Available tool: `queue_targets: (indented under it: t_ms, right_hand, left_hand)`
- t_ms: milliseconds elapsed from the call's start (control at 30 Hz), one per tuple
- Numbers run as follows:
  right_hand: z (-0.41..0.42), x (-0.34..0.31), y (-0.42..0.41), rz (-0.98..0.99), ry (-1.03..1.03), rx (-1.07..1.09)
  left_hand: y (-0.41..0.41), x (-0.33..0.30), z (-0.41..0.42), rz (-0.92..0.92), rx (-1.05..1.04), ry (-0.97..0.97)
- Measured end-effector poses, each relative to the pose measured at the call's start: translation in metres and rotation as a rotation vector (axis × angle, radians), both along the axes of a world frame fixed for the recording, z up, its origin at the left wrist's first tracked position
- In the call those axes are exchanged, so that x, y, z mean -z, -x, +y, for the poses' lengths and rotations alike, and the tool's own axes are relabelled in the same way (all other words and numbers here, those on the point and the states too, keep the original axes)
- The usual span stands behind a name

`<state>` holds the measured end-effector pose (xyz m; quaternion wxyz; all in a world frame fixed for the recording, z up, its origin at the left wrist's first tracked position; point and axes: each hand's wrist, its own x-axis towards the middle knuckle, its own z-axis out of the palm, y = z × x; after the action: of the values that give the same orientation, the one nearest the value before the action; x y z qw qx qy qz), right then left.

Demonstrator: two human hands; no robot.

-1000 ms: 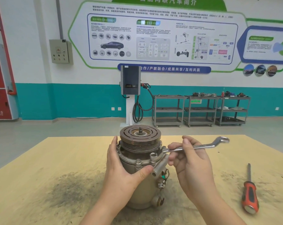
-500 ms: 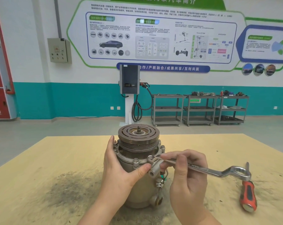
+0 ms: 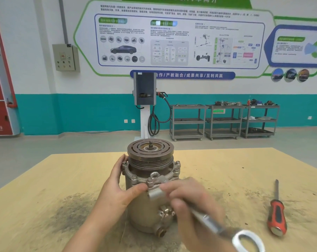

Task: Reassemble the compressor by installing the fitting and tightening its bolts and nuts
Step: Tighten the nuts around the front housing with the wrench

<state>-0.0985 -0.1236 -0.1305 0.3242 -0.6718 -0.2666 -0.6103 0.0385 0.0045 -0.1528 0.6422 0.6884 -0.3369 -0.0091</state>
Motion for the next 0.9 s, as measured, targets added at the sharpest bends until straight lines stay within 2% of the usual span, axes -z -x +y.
queue_targets:
  t_ms: [100,200,300,400,533,667,900]
  right_hand:
    - [-0.010,-0.012,0.001,0.010,-0.358,-0.126]
    - [-0.033,-0.019,-0.002,0.169,-0.776,-0.211]
    - [-0.051,-0.019,-0.008,0.297,-0.987,-0.314]
    - [-0.058,-0.023,-0.012,0.360,-1.085,-0.477]
    - [-0.057,-0.023,-0.015,0.489,-1.137,-0.646]
    - [-0.053,-0.021,-0.016,0.534,-1.187,-0.669]
    - [-0.051,-0.022,-0.014,0.503,-1.241,-0.664]
  left_hand:
    - [0.008,-0.006,-0.002,0.035,0.030,-0.023]
    - [0.031,-0.010,-0.018,0.013,-0.066,-0.036]
    - [0.034,-0.010,-0.024,0.005,-0.200,-0.021]
    - [0.025,-0.010,-0.018,0.000,-0.183,0.011]
    - [0.011,-0.008,-0.008,0.053,-0.013,0.039]
    - [0.009,-0.006,-0.007,0.095,0.060,0.093]
    - [0.026,0.001,-0.017,-0.053,-0.073,0.045]
